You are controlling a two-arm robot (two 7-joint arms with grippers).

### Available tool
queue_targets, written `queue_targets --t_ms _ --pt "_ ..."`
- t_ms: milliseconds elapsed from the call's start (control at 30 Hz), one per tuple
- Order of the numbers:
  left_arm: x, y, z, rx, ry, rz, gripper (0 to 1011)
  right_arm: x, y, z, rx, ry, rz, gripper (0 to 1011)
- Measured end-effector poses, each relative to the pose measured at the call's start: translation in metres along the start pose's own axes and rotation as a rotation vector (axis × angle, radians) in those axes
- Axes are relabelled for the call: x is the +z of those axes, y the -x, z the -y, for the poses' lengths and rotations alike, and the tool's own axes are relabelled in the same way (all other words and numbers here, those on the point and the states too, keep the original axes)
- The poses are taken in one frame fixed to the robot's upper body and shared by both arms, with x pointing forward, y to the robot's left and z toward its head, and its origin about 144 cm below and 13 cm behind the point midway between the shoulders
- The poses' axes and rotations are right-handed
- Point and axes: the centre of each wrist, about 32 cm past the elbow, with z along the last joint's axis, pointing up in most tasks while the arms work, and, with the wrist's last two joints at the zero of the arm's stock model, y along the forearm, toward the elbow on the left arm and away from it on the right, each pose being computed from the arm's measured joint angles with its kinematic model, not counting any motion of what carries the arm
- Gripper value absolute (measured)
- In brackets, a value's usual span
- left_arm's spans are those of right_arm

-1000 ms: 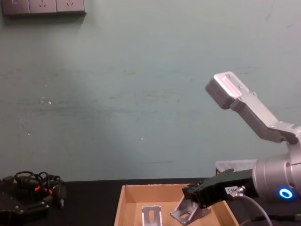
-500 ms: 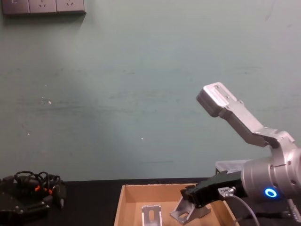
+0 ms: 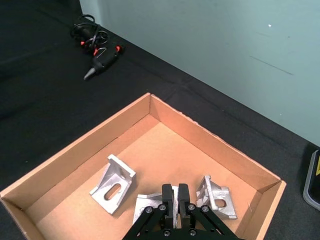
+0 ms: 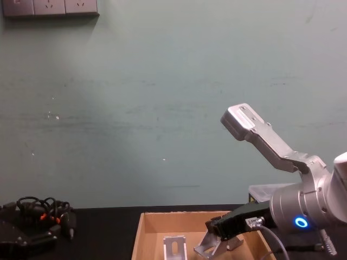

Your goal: Use one hand to pick up the angle iron from the table and place it into the box.

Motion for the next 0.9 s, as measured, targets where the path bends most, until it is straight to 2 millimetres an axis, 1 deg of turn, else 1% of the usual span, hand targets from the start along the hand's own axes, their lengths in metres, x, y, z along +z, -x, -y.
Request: queue_targets --t_ms 300,667,700,767,833,867,900 --pt "0.0 0.0 0.0 0.0 0.0 0.0 1011 -0.0005 -0.0021 -0.0061 -0.009 0.005 -0.005 79" --pt "0.0 0.0 0.0 0.0 0.0 0.0 1011 -0.0008 -0.0021 -0.0056 -0.009 0.005 -0.004 82" --pt "0.0 0.0 0.0 0.0 0.0 0.0 1011 -0.0008 -0.002 -0.0056 -0.008 0.005 -0.004 92" --pt "0.0 0.0 0.0 0.0 0.0 0.0 1011 -0.0007 -0.0019 -0.0056 -0.008 0.005 -0.004 158" --pt "0.0 0.0 0.0 0.0 0.0 0.0 1011 -0.0007 -0.0019 -0.0055 -0.008 0.005 -0.004 191" --pt "0.0 0.0 0.0 0.0 0.0 0.0 1011 -0.0008 -0.0019 -0.0055 -0.008 0.005 -0.004 248" --pt "0.0 0.0 0.0 0.0 0.0 0.0 1012 -0.0007 -0.0018 -0.0055 -0.008 0.005 -0.004 270"
